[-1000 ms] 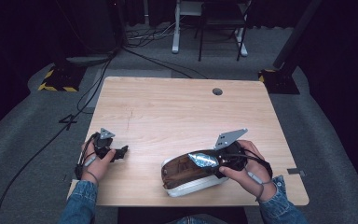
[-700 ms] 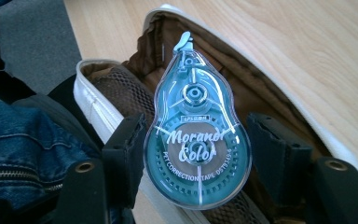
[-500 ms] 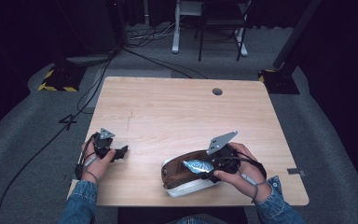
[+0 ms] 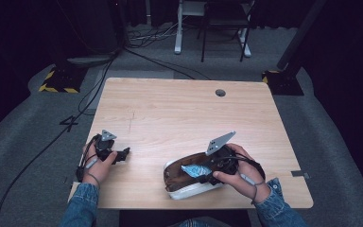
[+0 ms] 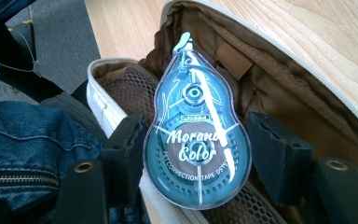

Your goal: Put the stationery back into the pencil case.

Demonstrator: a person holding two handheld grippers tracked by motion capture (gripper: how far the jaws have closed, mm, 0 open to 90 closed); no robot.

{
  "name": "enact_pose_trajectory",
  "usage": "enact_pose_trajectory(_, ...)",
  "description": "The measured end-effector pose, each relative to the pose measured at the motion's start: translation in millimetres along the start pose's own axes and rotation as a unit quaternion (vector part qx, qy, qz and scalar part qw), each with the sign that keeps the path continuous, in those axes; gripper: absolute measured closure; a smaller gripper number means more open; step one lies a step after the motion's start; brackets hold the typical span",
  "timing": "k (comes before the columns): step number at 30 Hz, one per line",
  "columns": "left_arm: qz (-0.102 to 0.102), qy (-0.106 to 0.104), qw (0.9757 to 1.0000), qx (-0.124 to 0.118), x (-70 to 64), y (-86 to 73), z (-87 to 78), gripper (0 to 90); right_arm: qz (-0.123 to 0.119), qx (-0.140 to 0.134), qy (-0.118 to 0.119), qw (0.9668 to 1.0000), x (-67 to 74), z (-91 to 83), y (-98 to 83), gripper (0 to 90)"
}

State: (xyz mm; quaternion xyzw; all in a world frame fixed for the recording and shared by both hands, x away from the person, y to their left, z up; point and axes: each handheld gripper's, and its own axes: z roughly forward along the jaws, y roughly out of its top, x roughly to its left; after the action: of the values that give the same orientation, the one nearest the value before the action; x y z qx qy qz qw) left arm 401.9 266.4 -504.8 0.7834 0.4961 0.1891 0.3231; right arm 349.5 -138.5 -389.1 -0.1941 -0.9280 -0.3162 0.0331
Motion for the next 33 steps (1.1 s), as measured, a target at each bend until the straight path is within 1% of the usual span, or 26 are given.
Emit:
enact_pose_trajectory(2, 0.000, 0.000, 1.0000, 0.000, 0.0, 0.0, 0.0, 14.8, -0.001, -0.001, 0.000, 1.0000, -1.0, 0.7, -0.2, 39.7)
enact_pose_trajectory(4, 0.000, 0.000, 1.0000, 0.000, 0.0, 0.0, 0.0, 14.8, 0.004, -0.003, 0.003, 1.0000, -2.7, 2.4, -0.4, 39.6)
enact_pose_trajectory(5, 0.000, 0.000, 1.0000, 0.000, 0.0, 0.0, 0.0, 14.8, 0.004, -0.006, 0.004, 1.0000, -3.6, 3.4, -0.7, 39.5)
enact_pose_trajectory(7, 0.000, 0.000, 1.0000, 0.000, 0.0, 0.0, 0.0, 14.8, 0.000, -0.008, 0.003, 1.0000, -4.2, 4.5, -0.8, 39.2)
enact_pose_trajectory(8, 0.000, 0.000, 1.0000, 0.000, 0.0, 0.0, 0.0, 14.8, -0.012, -0.006, -0.005, 0.9999, -4.9, 5.8, -1.0, 38.3)
enact_pose_trajectory(9, 0.000, 0.000, 1.0000, 0.000, 0.0, 0.0, 0.0, 14.8, -0.025, -0.011, -0.015, 0.9995, -5.3, 7.0, -1.2, 31.0)
enact_pose_trajectory(10, 0.000, 0.000, 1.0000, 0.000, 0.0, 0.0, 0.0, 14.8, -0.027, -0.017, -0.024, 0.9992, -4.6, 8.1, -1.0, 26.5)
enact_pose_trajectory(11, 0.000, 0.000, 1.0000, 0.000, 0.0, 0.0, 0.0, 14.8, -0.033, -0.019, -0.031, 0.9988, -4.4, 8.4, -0.9, 25.3)
enact_pose_trajectory(12, 0.000, 0.000, 1.0000, 0.000, 0.0, 0.0, 0.0, 14.8, -0.041, -0.021, -0.035, 0.9983, -4.0, 8.6, -1.0, 25.3)
enact_pose_trajectory(17, 0.000, 0.000, 1.0000, 0.000, 0.0, 0.0, 0.0, 14.8, -0.045, -0.024, -0.036, 0.9980, -4.0, 7.4, -1.8, 25.6)
enact_pose_trajectory(22, 0.000, 0.000, 1.0000, 0.000, 0.1, 0.1, 0.0, 14.8, -0.042, -0.031, -0.037, 0.9980, -3.2, 4.6, -2.0, 26.2)
enact_pose_trajectory(25, -0.003, 0.000, 1.0000, -0.001, -0.3, 0.4, 0.7, 14.7, -0.045, -0.044, -0.039, 0.9972, -1.9, -1.6, -1.9, 26.8)
enact_pose_trajectory(26, -0.002, -0.001, 1.0000, 0.000, -0.1, 0.6, 0.8, 14.7, -0.043, -0.047, -0.041, 0.9971, -1.4, -3.3, -2.0, 26.8)
enact_pose_trajectory(27, -0.001, -0.002, 1.0000, 0.000, 0.2, 0.9, 1.1, 14.7, -0.042, -0.055, -0.047, 0.9965, -1.5, -8.1, -2.8, 26.5)
enact_pose_trajectory(30, 0.001, -0.003, 1.0000, 0.000, 0.3, 1.1, 1.4, 14.7, -0.041, -0.063, -0.052, 0.9958, -2.2, -12.6, -3.8, 25.9)
enact_pose_trajectory(32, 0.000, -0.003, 1.0000, -0.001, 0.3, 1.1, 1.4, 14.6, -0.040, -0.071, -0.061, 0.9948, -3.9, -18.6, -5.3, 24.5)
enact_pose_trajectory(33, 0.000, -0.003, 1.0000, 0.000, 0.3, 1.1, 1.4, 14.7, -0.039, -0.081, -0.069, 0.9935, -6.1, -23.6, -6.9, 23.2)
